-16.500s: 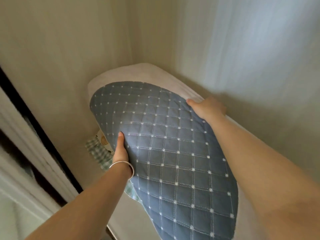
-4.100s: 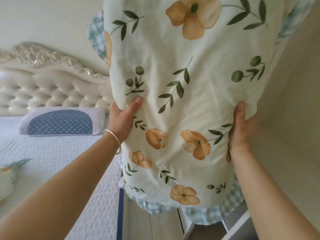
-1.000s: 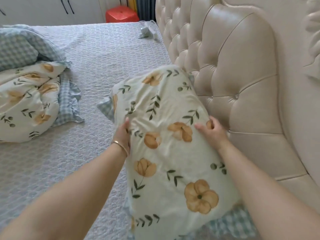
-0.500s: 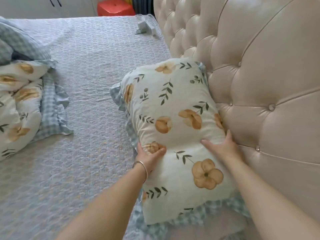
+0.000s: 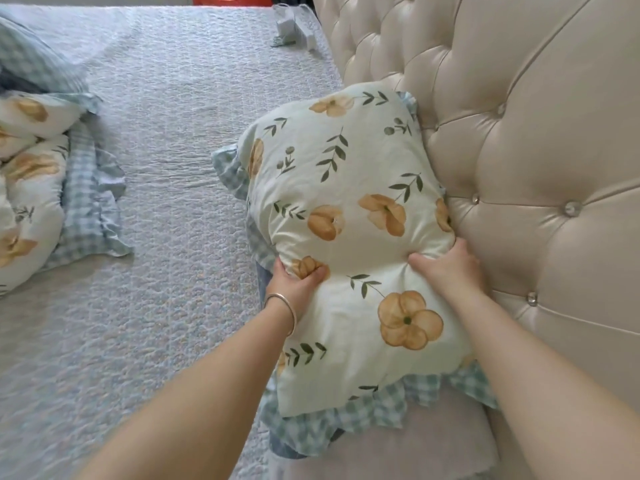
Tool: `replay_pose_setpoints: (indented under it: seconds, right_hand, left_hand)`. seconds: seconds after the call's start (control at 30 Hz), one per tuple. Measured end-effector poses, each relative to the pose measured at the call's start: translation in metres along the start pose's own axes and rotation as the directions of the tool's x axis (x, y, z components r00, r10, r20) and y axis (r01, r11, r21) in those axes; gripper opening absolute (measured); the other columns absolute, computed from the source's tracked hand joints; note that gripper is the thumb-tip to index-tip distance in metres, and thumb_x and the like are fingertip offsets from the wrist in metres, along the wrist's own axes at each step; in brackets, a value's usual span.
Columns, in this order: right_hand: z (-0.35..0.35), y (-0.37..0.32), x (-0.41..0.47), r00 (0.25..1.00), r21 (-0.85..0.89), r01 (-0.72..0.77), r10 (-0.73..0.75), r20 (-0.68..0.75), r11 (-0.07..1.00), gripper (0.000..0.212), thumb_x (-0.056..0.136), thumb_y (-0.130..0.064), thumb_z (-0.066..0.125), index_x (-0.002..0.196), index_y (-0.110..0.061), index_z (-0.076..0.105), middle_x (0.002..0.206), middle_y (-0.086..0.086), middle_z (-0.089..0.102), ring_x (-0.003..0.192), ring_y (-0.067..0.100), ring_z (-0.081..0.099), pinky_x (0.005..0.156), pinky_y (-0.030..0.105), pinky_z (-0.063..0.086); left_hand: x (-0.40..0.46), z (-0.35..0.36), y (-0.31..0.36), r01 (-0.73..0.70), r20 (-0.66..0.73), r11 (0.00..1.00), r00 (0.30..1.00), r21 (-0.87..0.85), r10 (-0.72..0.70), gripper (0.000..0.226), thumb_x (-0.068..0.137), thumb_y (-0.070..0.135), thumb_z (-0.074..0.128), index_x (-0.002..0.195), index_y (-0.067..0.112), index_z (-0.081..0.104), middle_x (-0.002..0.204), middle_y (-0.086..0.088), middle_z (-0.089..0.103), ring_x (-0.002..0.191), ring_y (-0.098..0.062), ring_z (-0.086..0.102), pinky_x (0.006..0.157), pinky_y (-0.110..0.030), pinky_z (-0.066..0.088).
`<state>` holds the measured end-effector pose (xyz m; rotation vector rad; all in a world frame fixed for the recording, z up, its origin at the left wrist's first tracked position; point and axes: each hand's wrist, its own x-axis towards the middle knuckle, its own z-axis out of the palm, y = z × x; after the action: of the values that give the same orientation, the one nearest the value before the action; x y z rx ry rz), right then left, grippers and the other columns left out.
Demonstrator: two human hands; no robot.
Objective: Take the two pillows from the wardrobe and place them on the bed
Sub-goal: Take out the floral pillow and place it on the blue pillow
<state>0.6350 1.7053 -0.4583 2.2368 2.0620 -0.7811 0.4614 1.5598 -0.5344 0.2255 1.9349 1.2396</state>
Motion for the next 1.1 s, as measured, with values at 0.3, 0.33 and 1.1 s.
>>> replay_pose_setpoints:
  seconds: [0.3, 0.33, 1.1]
  right_hand:
    - [0.025, 0.015, -0.024, 0.900, -0.180, 0.243, -0.291, -0.326, 0.953, 0.073, 0.077, -0.050, 0.058, 0.135, -0.011, 0.037, 0.130, 0.019, 0.047, 0.113, 0.038, 0.046, 0.091, 0.045, 0.038]
    - [0.028, 0.019, -0.027, 0.871, -0.232, 0.279, -0.347, -0.348, 0.932, 0.071, 0.080, -0.047, 0.056, 0.137, -0.010, 0.035, 0.133, 0.019, 0.045, 0.114, 0.038, 0.045, 0.091, 0.045, 0.037]
    - [-0.043, 0.054, -0.233, 0.941, -0.028, 0.323, -0.317, 0.118, 0.946, 0.049, 0.088, -0.025, 0.048, 0.135, -0.014, 0.038, 0.130, 0.008, 0.049, 0.118, 0.026, 0.045, 0.091, 0.038, 0.042]
  left_hand:
    - [-0.006, -0.004, -0.001, 0.050, -0.065, 0.990, 0.997, 0.136, -0.041, 0.103, 0.055, 0.056, 0.082, 0.141, 0.025, 0.034, 0.129, -0.009, 0.055, 0.117, -0.032, 0.054, 0.104, -0.046, 0.042]
    - [-0.008, -0.003, 0.000, 0.042, -0.095, 0.979, 0.995, 0.202, -0.023, 0.101, 0.062, 0.054, 0.080, 0.144, 0.022, 0.029, 0.134, -0.013, 0.050, 0.122, -0.035, 0.050, 0.106, -0.047, 0.040]
    - [-0.235, -0.099, 0.049, -0.276, 0.166, 0.744, 0.961, 0.609, 0.221, 0.055, 0.089, 0.027, 0.058, 0.140, 0.024, 0.037, 0.135, -0.001, 0.046, 0.107, -0.021, 0.059, 0.093, -0.043, 0.051]
